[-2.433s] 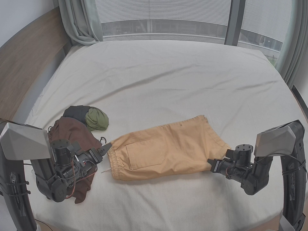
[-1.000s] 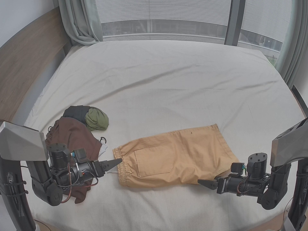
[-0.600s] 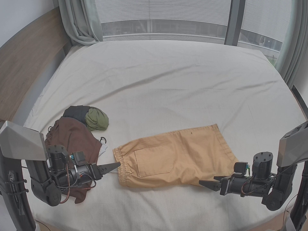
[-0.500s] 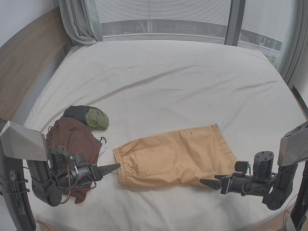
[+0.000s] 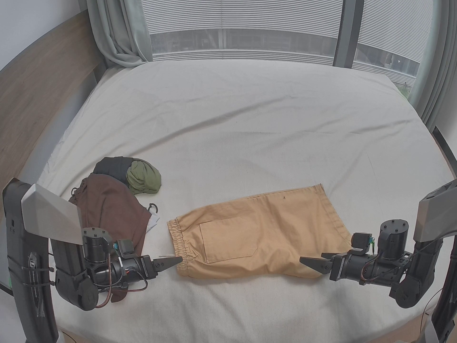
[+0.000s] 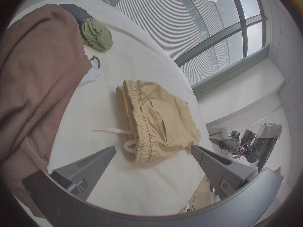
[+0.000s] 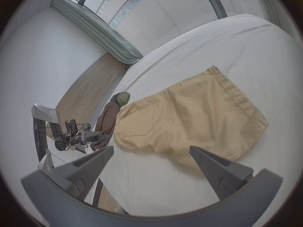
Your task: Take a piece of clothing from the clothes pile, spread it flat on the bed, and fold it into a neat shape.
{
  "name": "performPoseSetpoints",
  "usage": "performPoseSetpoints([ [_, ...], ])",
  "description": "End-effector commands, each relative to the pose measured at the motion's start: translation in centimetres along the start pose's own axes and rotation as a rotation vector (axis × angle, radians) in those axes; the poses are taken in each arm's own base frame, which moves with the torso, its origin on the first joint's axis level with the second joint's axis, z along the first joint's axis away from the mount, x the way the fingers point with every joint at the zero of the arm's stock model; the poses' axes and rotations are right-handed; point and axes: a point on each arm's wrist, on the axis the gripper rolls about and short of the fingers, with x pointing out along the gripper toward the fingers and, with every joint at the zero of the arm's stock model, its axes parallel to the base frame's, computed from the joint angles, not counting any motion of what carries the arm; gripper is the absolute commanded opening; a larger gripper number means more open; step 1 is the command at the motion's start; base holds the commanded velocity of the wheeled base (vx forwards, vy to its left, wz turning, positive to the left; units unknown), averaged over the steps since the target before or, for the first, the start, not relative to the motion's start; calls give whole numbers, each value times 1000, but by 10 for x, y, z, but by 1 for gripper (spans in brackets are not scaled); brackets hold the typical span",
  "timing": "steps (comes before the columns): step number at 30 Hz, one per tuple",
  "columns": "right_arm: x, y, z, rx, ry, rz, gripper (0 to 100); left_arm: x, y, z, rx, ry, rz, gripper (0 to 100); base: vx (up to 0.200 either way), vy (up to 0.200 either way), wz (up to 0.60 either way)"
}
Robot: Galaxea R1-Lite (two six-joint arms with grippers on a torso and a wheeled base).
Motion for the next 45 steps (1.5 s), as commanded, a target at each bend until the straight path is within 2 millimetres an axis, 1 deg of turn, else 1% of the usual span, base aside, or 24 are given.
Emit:
performPoseSetpoints([
  [1,2,0,1,-2,-5,2,100,8,4,-8,-9,31,0,100,0,0,0],
  [3,2,0,1,-3,-7,3,100,10,5,-8,-8,33,0,100,0,0,0],
  [5,2,1,3,-6,-14,7,100,19,7,-11,-2,43,-4,100,0,0,0],
  [7,2,1,3,-6,-14,7,100,23,9,-12,1,43,-3,100,0,0,0],
  [10,1,0,4,-5,-17,6,100,35,16,-12,7,35,4,100,0,0,0],
  [12,1,0,4,-5,-17,6,100,35,16,-13,6,35,6,100,0,0,0],
  [13,1,0,4,-6,-20,6,100,42,19,-13,13,26,12,100,0,0,0],
  [17,2,0,4,-6,-17,7,100,50,17,-12,25,18,8,100,0,0,0],
  [19,2,1,4,-8,-18,9,100,59,18,-13,36,9,9,100,0,0,0],
  [23,2,2,4,-9,-17,10,100,72,18,-13,51,-7,12,100,0,0,0],
  [25,2,2,4,-9,-17,10,100,72,18,-13,51,-7,12,100,0,0,0],
  [27,2,2,4,-8,-17,12,100,80,13,-12,49,-16,-6,100,0,0,0],
  [33,2,2,4,-9,-17,12,100,89,13,-8,48,-38,-27,100,0,0,0],
  [45,2,2,4,-9,-19,11,100,92,11,-11,49,-50,3,100,0,0,0],
])
